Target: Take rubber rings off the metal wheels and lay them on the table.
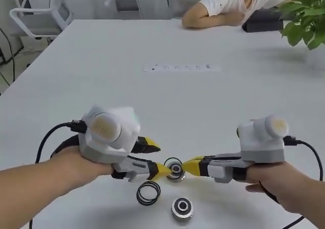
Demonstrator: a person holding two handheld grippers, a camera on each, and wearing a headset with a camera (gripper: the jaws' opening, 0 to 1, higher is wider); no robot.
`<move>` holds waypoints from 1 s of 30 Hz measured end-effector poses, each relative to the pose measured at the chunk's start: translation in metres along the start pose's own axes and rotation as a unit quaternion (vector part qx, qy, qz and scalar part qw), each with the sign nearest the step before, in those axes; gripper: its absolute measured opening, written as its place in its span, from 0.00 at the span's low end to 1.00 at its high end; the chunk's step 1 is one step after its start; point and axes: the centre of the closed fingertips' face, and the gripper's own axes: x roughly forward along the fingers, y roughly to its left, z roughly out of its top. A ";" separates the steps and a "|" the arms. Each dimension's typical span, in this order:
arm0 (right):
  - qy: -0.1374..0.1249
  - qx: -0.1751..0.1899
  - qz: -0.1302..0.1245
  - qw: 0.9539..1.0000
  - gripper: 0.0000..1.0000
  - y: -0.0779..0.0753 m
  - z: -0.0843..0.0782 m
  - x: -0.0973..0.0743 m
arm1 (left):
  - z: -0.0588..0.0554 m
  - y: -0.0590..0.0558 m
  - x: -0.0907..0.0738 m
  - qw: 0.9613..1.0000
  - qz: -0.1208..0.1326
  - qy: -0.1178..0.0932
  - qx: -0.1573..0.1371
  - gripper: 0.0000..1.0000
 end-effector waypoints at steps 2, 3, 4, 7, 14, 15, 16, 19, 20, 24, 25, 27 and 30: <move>-0.001 0.000 0.002 1.000 0.00 0.001 0.000 0.000 | -0.001 0.000 -0.005 1.000 0.001 -0.001 -0.001 0.31; -0.001 -0.001 0.003 1.000 0.00 0.002 0.000 0.000 | -0.002 0.000 -0.007 1.000 0.001 -0.002 -0.001 0.32; 0.000 -0.001 0.004 1.000 0.00 0.002 0.000 0.000 | -0.002 0.000 -0.009 1.000 0.002 -0.002 -0.002 0.32; 0.000 -0.001 0.007 1.000 0.00 0.005 0.001 0.001 | -0.003 0.000 -0.016 1.000 0.005 -0.005 -0.006 0.35; 0.001 -0.003 0.013 1.000 0.00 0.009 0.002 0.002 | -0.004 -0.001 -0.030 1.000 0.009 -0.012 -0.011 0.41; 0.001 -0.003 0.014 1.000 0.00 0.009 0.002 0.002 | -0.004 -0.001 -0.032 1.000 0.009 -0.013 -0.012 0.42; 0.001 -0.004 0.014 1.000 0.00 0.010 0.002 0.002 | -0.005 0.000 -0.035 1.000 0.011 -0.014 -0.013 0.42; 0.002 -0.005 0.016 1.000 0.00 0.015 0.003 0.002 | -0.009 0.001 -0.041 1.000 0.015 -0.014 -0.018 0.44; 0.002 -0.005 0.017 1.000 0.00 0.017 0.003 0.002 | -0.010 0.001 -0.043 1.000 0.016 -0.014 -0.019 0.45; 0.004 -0.007 0.023 1.000 0.00 0.023 0.005 0.003 | -0.016 0.002 -0.052 0.999 0.022 -0.011 -0.027 0.47; 0.004 -0.008 0.024 1.000 0.00 0.025 0.006 0.004 | -0.018 0.002 -0.056 0.999 0.023 -0.011 -0.030 0.47; 0.005 -0.010 0.029 1.000 0.00 0.029 0.007 0.006 | -0.021 0.003 -0.061 0.999 0.026 -0.012 -0.033 0.47; 0.008 -0.012 0.035 0.999 0.00 0.034 0.008 0.008 | -0.024 0.004 -0.068 0.999 0.030 -0.012 -0.039 0.49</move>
